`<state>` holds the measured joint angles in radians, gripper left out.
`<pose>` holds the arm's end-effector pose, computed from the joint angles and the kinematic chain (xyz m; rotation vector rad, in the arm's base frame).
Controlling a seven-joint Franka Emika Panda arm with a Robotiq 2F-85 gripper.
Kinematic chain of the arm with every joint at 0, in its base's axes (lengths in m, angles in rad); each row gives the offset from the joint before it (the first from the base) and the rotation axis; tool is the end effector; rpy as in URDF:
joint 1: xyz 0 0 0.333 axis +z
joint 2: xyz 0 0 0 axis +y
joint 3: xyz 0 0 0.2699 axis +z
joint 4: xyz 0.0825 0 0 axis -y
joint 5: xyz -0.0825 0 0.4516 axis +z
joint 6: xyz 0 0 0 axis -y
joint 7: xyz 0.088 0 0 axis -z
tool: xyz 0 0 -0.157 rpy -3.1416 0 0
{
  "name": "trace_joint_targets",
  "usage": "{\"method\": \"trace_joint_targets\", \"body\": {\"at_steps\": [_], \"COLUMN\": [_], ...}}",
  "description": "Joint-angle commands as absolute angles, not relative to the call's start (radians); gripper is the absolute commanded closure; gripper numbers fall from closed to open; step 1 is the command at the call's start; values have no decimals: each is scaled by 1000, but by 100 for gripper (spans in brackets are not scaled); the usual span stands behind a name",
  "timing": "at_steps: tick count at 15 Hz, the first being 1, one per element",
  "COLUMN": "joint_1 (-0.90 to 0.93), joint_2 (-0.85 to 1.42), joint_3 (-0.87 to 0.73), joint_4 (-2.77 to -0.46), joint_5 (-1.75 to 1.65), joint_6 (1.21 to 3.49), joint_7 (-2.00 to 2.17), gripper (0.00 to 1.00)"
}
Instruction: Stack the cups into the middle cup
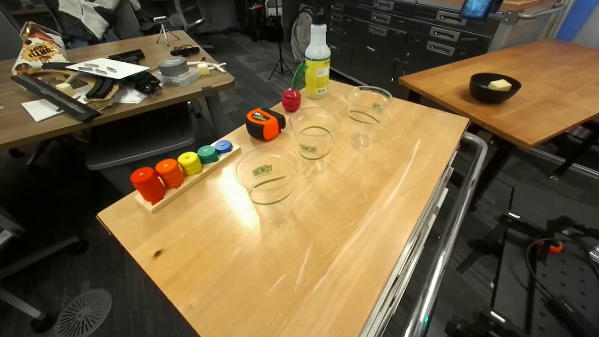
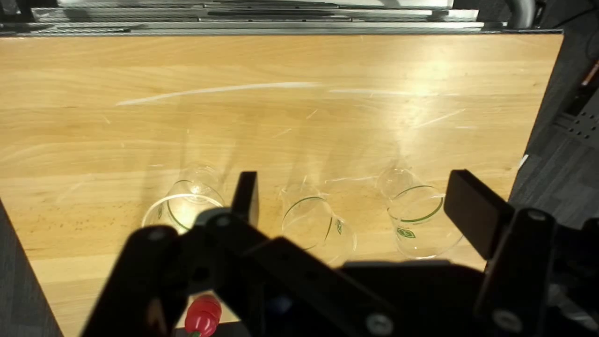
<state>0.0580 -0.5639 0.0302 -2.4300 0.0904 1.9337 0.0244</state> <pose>0.4774 0.0516 0.4022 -3.0667 -0.0466 -0.0978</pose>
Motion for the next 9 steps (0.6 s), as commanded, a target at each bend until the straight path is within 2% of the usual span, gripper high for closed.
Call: {"method": "trace_joint_targets", "body": {"at_steps": [1, 9], "joint_1": [54, 45], "joint_2": [-563, -505], "joint_3": [33, 27], "joint_4": [-2428, -2386], "joint_5": [92, 93], "joint_6": [1931, 1923], "joint_7": [23, 36], "gripper": [0, 0]}}
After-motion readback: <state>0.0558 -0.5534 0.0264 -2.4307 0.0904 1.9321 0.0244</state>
